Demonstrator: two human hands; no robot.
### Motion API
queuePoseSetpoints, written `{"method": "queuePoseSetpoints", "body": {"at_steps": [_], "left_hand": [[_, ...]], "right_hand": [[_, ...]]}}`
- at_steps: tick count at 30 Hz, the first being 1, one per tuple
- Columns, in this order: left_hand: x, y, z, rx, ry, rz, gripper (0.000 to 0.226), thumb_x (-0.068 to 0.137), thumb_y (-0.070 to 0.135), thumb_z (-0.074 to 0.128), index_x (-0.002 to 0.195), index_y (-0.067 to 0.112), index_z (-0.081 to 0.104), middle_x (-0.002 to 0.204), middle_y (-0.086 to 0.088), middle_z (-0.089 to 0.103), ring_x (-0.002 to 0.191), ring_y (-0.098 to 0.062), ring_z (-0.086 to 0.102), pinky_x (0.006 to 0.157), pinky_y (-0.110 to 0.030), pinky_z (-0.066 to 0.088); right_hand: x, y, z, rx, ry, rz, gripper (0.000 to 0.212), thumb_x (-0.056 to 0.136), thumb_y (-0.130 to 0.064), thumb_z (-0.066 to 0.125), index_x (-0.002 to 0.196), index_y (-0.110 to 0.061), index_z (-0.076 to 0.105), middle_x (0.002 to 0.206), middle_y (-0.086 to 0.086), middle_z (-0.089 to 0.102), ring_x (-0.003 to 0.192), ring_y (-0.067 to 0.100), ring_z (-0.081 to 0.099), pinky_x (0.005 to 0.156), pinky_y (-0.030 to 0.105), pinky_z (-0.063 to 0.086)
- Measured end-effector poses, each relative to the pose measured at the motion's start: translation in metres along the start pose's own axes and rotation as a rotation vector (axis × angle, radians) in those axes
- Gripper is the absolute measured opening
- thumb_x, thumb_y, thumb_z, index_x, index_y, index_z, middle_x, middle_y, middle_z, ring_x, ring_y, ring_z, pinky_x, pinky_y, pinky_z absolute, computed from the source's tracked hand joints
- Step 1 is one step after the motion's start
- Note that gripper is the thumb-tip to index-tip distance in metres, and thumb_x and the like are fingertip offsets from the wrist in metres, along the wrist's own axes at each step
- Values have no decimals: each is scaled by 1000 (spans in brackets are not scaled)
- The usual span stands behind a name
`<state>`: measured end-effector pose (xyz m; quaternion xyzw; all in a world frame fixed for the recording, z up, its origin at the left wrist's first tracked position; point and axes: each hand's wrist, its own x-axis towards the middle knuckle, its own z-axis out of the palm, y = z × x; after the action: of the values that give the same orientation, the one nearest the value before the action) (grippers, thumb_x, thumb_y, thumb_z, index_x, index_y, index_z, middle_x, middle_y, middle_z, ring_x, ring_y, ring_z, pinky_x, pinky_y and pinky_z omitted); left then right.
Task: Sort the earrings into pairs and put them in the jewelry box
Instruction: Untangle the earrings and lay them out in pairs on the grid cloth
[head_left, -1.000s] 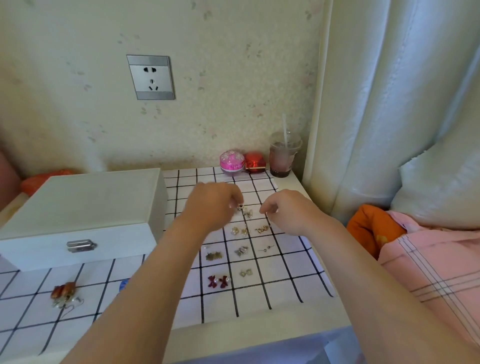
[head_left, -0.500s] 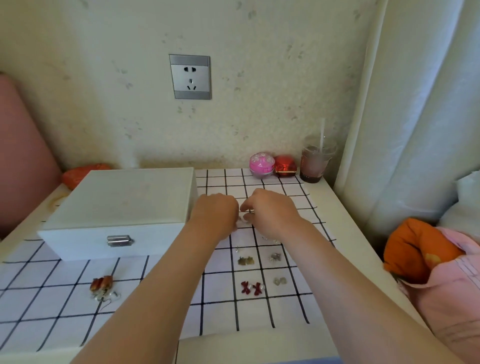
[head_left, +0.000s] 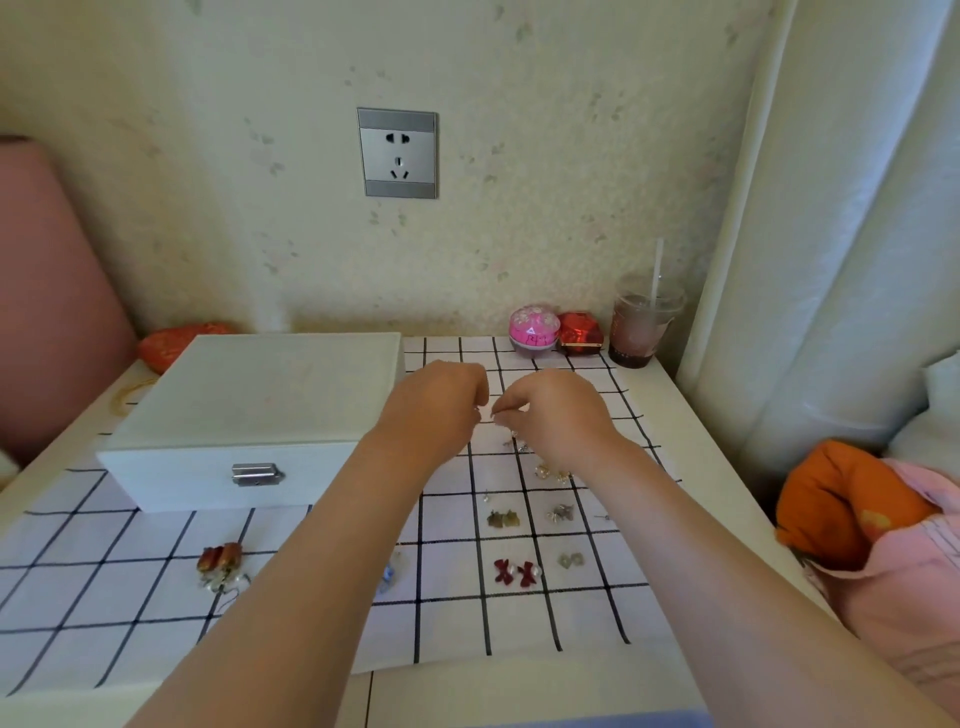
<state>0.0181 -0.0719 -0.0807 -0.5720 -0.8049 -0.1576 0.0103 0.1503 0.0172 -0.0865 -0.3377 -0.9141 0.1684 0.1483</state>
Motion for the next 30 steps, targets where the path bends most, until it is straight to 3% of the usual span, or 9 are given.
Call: {"method": "queuePoseSetpoints", "body": {"at_steps": [5, 7, 10, 13, 16, 19, 22, 27, 30], "left_hand": [[-14, 5, -12, -128, 30, 68, 16, 94, 22, 58, 109, 25, 65, 102, 6, 62, 91, -12, 58, 79, -30, 51], [-23, 7, -21, -146, 36, 97, 13, 95, 29, 60, 106, 26, 66, 99, 8, 65, 84, -9, 57, 76, -29, 50], [-44, 4, -32, -146, 70, 125, 14, 94, 33, 62, 107, 29, 65, 96, 15, 67, 74, -4, 54, 69, -26, 49], [-72, -1, -40, -187, 81, 116, 9, 90, 35, 68, 99, 35, 67, 83, 23, 62, 68, -1, 56, 66, -24, 48], [-97, -7, -44, -239, 44, 101, 7, 84, 39, 74, 88, 38, 69, 74, 25, 61, 69, 0, 60, 66, -22, 50], [-114, -15, -41, -215, -53, 87, 7, 84, 37, 75, 89, 37, 71, 75, 24, 62, 75, 0, 62, 71, -20, 51], [-127, -22, -31, -170, -140, 107, 5, 85, 34, 74, 90, 35, 75, 82, 21, 66, 81, -2, 62, 75, -25, 53], [-138, -26, -21, -183, -64, 256, 10, 79, 33, 80, 86, 38, 77, 86, 17, 67, 83, -5, 54, 71, -27, 48], [-140, -26, -14, -123, -88, 279, 10, 80, 35, 79, 88, 40, 77, 82, 17, 66, 77, -1, 48, 70, -23, 44]], "right_hand": [[-12, 0, -12, 462, 24, 112, 9, 85, -22, 76, 86, -31, 77, 85, -14, 73, 69, -1, 66, 64, 22, 52], [-22, -2, -15, 560, -3, 112, 9, 86, -19, 76, 90, -27, 75, 89, -8, 72, 53, -3, 60, 51, 17, 47], [-37, -8, -17, 622, -63, 79, 13, 90, -16, 72, 93, -28, 73, 92, -2, 71, 43, 0, 53, 48, 21, 46], [-52, -16, -15, 584, -106, 14, 14, 91, -16, 70, 93, -29, 76, 83, -6, 69, 44, -4, 50, 53, 18, 42], [-66, -28, -12, 533, -220, -27, 12, 88, -15, 73, 90, -26, 79, 76, -12, 73, 56, -3, 60, 58, 13, 44], [-78, -35, -5, 443, -331, -38, 12, 86, -18, 77, 92, -29, 78, 85, -13, 75, 81, 0, 68, 74, 15, 51], [-89, -40, 2, 229, -341, -69, 14, 88, -25, 74, 101, -31, 76, 94, -13, 73, 87, 2, 67, 81, 24, 53], [-97, -49, 6, -1, -351, -210, 15, 92, -30, 69, 104, -34, 76, 102, -15, 73, 89, 4, 65, 77, 24, 50], [-95, -51, 9, -105, -309, -305, 13, 93, -32, 66, 101, -35, 76, 99, -16, 68, 90, 6, 59, 66, 22, 40]]}}
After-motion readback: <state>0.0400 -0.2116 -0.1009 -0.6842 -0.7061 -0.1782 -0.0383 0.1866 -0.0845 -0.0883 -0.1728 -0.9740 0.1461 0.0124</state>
